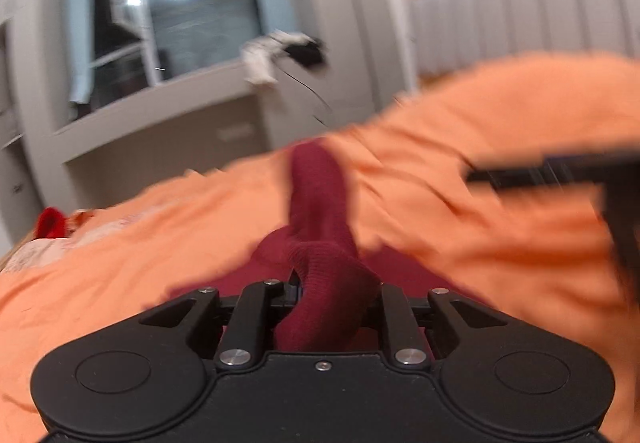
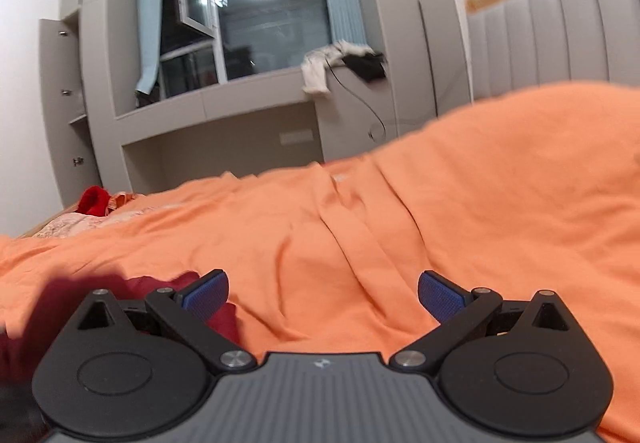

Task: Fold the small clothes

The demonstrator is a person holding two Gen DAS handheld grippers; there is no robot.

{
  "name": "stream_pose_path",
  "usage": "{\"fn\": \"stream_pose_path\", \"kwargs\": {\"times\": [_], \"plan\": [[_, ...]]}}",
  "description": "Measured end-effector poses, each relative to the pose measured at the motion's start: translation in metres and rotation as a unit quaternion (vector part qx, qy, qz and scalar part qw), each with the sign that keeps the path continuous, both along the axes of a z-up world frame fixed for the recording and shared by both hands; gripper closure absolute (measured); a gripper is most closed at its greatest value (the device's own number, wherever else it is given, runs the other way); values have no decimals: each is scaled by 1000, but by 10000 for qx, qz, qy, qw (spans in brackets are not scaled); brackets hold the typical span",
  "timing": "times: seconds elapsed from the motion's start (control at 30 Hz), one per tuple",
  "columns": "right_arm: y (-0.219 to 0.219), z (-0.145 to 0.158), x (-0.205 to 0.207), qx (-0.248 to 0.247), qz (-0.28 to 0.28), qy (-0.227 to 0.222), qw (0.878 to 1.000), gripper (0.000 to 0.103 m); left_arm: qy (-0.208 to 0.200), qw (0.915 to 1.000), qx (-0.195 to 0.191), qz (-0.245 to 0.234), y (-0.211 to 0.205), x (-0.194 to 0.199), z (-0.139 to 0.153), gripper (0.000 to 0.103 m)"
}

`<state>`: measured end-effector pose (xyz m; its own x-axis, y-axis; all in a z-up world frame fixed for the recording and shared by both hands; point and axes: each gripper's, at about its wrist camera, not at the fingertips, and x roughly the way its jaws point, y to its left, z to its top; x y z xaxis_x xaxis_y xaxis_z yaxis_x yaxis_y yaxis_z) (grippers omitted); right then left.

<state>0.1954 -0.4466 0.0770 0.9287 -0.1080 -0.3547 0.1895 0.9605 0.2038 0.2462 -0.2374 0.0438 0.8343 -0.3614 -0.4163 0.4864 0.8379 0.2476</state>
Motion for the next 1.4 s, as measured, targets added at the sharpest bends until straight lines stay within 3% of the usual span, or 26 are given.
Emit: {"fn": "stream_pose_path", "kwargs": {"times": [0.07, 0.2, 0.33, 0.4, 0.47, 0.63, 0.8, 0.93, 1.07, 1.17, 1.37, 1.4], "plan": [[-4, -5, 4, 175, 27, 150, 9997, 0, 185, 9995, 181, -193, -2, -7, -16, 82], [-7, -10, 13, 440, 207, 199, 9986, 0, 305, 9978, 90, -579, 7, -17, -27, 62], [1, -8, 21, 701, 695, -168, 9950, 0, 668, 9861, -559, -1418, 28, -24, -19, 21], [3, -7, 26, 877, 992, -238, 9909, 0, 744, 9761, -970, -1796, 43, -30, -15, 15], [7, -11, 32, 1046, 1184, -190, 9873, 0, 740, 9708, -1295, -1879, 57, -34, -12, 10], [19, -23, 47, 1269, 1435, 162, 9814, 0, 770, 9694, -1918, -1326, 85, -23, 3, 2], [36, -25, 44, 863, 1346, 376, 9864, 0, 918, 9639, -2497, -63, 123, 3, 10, 1], [39, -18, 36, 1003, 1318, 195, 9860, 0, 1503, 9396, -2977, 768, 156, 27, 1, 1], [34, -14, 42, 1392, 1148, 350, 9830, 0, 2098, 9114, -3372, 1080, 183, 42, -13, 1], [34, -16, 45, 1415, 1160, 407, 9823, 9, 2409, 9023, -3379, 1171, 190, 50, -23, 1], [39, -21, 41, 1381, 1323, 519, 9802, 34, 2586, 9029, -3260, 1082, 190, 48, -41, 1], [40, -21, 39, 1349, 1318, 510, 9807, 42, 2573, 9046, -3228, 1061, 188, 48, -42, 1]]}}
